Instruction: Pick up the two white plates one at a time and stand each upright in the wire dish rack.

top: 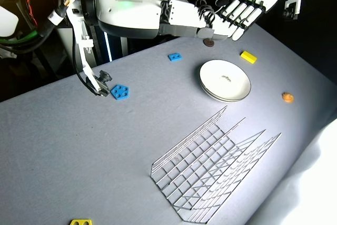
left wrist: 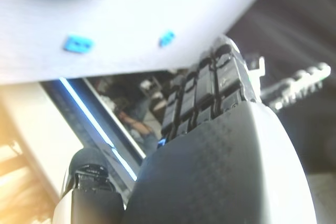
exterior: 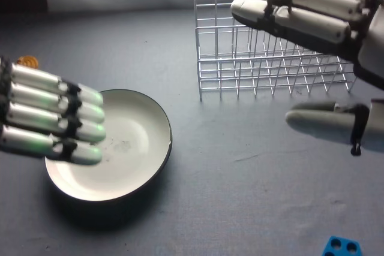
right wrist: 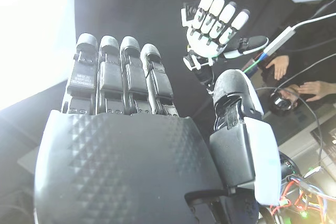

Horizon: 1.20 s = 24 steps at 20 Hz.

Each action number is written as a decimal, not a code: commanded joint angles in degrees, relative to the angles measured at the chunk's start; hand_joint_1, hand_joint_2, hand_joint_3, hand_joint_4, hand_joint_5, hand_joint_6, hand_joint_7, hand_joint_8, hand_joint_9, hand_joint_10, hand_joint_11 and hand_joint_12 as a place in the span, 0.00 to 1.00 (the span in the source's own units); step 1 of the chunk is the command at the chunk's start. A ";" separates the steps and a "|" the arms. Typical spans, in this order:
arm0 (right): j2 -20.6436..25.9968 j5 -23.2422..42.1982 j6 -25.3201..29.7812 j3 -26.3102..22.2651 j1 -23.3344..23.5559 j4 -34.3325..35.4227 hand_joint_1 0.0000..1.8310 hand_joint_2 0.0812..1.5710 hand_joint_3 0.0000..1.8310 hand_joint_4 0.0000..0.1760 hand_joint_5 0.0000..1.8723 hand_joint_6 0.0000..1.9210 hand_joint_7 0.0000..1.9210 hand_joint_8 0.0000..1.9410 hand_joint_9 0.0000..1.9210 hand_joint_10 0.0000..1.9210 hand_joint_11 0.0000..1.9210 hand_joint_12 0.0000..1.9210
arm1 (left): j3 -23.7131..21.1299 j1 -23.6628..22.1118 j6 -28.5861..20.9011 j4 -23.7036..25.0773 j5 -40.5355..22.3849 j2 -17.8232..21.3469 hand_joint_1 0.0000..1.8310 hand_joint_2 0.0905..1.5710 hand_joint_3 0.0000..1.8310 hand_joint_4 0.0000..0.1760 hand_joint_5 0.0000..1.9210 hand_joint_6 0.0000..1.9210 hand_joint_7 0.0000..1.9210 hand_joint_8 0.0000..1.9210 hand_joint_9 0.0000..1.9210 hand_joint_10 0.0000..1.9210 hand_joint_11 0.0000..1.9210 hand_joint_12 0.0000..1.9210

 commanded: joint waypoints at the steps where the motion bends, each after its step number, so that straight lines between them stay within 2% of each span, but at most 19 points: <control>1: -0.09 9.49 0.29 -0.27 0.24 0.72 0.13 0.80 0.00 0.00 0.00 0.00 0.00 0.00 0.00 0.00 0.00 0.00 | 0.18 0.53 0.53 -5.82 -0.71 -0.13 0.00 0.66 0.00 0.00 0.01 0.00 0.01 0.00 0.01 0.00 0.00 0.08; 2: -0.19 9.07 0.29 -0.27 0.13 0.72 0.15 0.79 0.00 0.00 0.00 0.00 0.00 0.00 0.00 0.00 0.00 0.00 | 0.18 1.84 1.06 -6.59 -0.39 -0.38 0.00 0.66 0.00 0.00 0.01 0.00 0.01 0.00 0.01 0.00 0.00 0.08; 3: -0.39 7.56 0.35 -0.32 0.13 0.72 0.17 0.78 0.00 0.00 0.00 0.00 0.00 0.00 0.00 0.00 0.00 0.00 | 0.27 4.38 1.88 -8.00 0.30 -0.94 0.00 0.66 0.00 0.00 0.02 0.00 0.02 0.00 0.03 0.00 0.00 0.13; 4: -0.45 6.74 0.42 -0.50 0.14 0.72 0.19 0.78 0.00 0.00 0.00 0.00 0.00 0.00 0.00 0.00 0.00 0.00 | 0.57 6.17 2.25 -8.54 1.19 -1.66 0.00 0.66 0.00 0.00 0.03 0.00 0.03 0.00 0.03 0.00 0.00 0.14; 5: -0.45 6.61 0.50 -0.73 0.11 0.75 0.24 0.77 0.00 0.00 0.00 0.00 0.00 0.00 0.00 0.00 0.00 0.00 | 0.96 8.17 2.70 -9.21 2.19 -2.42 0.00 0.66 0.00 0.00 0.01 0.00 0.00 0.00 0.01 0.00 0.00 0.06; 6: -0.46 6.62 1.16 -0.85 0.13 0.98 0.30 0.76 0.00 0.00 0.00 0.00 0.00 0.00 0.00 0.00 0.00 0.00 | 1.40 10.21 3.20 -10.51 3.05 -3.11 0.00 0.66 0.00 0.00 0.02 0.00 0.01 0.00 0.02 0.00 0.00 0.08; 7: -0.46 6.62 2.57 -0.86 0.16 1.58 0.30 0.76 0.00 0.00 0.00 0.00 0.00 0.00 0.00 0.00 0.00 0.00 | 2.00 12.25 3.48 -12.16 3.78 -3.88 0.00 0.66 0.00 0.00 0.02 0.00 0.01 0.00 0.02 0.00 0.00 0.08; 8: -0.48 6.62 3.72 -0.86 0.22 2.78 0.37 0.73 0.00 0.00 0.00 0.00 0.00 0.00 0.00 0.00 0.00 0.00 | 2.50 13.74 3.59 -13.45 4.49 -4.48 0.00 0.67 0.00 0.00 0.02 0.00 0.01 0.00 0.02 0.00 0.00 0.09; 9: -0.55 6.62 3.99 -0.86 0.29 3.66 0.37 0.73 0.00 0.00 0.00 0.00 0.00 0.00 0.00 0.00 0.00 0.00 | 2.89 15.12 3.91 -14.24 5.29 -5.04 0.00 0.67 0.00 0.00 0.02 0.00 0.01 0.00 0.02 0.00 0.00 0.09; 10: -0.59 6.62 3.98 -0.85 0.27 3.72 0.48 0.72 0.00 0.00 0.00 0.00 0.00 0.00 0.00 0.00 0.00 0.00 | 3.07 16.23 4.79 -14.35 6.22 -5.48 0.00 0.66 0.00 0.00 0.03 0.00 0.03 0.00 0.03 0.00 0.00 0.13; 11: -0.65 6.58 3.98 -0.86 0.21 3.72 0.53 0.69 0.00 0.00 0.00 0.00 0.00 0.00 0.00 0.00 0.00 0.00 | 3.13 16.90 5.52 -14.35 6.94 -5.76 0.00 0.66 0.00 0.00 0.03 0.00 0.02 0.00 0.03 0.00 0.00 0.12; 14: -0.64 6.28 3.95 -0.85 0.40 3.83 0.54 0.65 0.00 0.00 0.00 0.00 0.00 0.00 0.00 0.00 0.00 0.00 | 3.27 18.51 6.73 -14.73 9.10 -6.52 0.00 0.66 0.00 0.00 0.04 0.00 0.03 0.00 0.02 0.00 0.00 0.10; 15: -0.64 5.96 3.91 -0.85 0.85 3.83 0.54 0.64 0.00 0.00 0.00 0.00 0.00 0.00 0.00 0.00 0.00 0.00 | 3.27 18.94 7.01 -14.86 9.75 -6.69 0.00 0.65 0.00 0.00 0.02 0.00 0.00 0.00 0.00 0.00 0.00 0.03; 16: -0.65 4.73 3.67 -0.86 1.64 3.83 0.53 0.64 0.00 0.00 0.00 0.00 0.00 0.00 0.00 0.00 0.00 0.00 | 3.34 19.36 7.26 -15.01 10.51 -6.91 0.00 0.66 0.00 0.00 0.02 0.00 0.00 0.00 0.00 0.00 0.00 0.02; 20: -1.15 -0.14 0.58 -1.41 3.42 3.78 0.59 0.67 0.00 0.00 0.00 0.00 0.00 0.00 0.00 0.00 0.00 0.00 | 4.26 20.16 7.49 -15.42 13.21 -8.20 0.00 0.66 0.00 0.00 0.01 0.00 0.01 0.00 0.01 0.00 0.01 0.02; 21: -1.16 -0.29 -0.02 -1.49 3.44 3.78 0.62 0.66 0.00 0.00 0.00 0.00 0.00 0.00 0.00 0.00 0.00 0.00 | 4.63 20.20 7.49 -15.42 13.74 -8.50 0.00 0.66 0.00 0.00 0.02 0.00 0.02 0.00 0.01 0.00 0.01 0.02; 24: -1.06 -0.27 -1.15 -1.45 2.82 3.80 0.62 0.67 0.00 0.00 0.00 0.00 0.00 0.00 0.00 0.00 0.00 0.00 | 6.01 20.74 7.47 -15.85 14.33 -9.37 0.00 0.65 0.00 0.00 0.03 0.01 0.02 0.01 0.01 0.00 0.01 0.01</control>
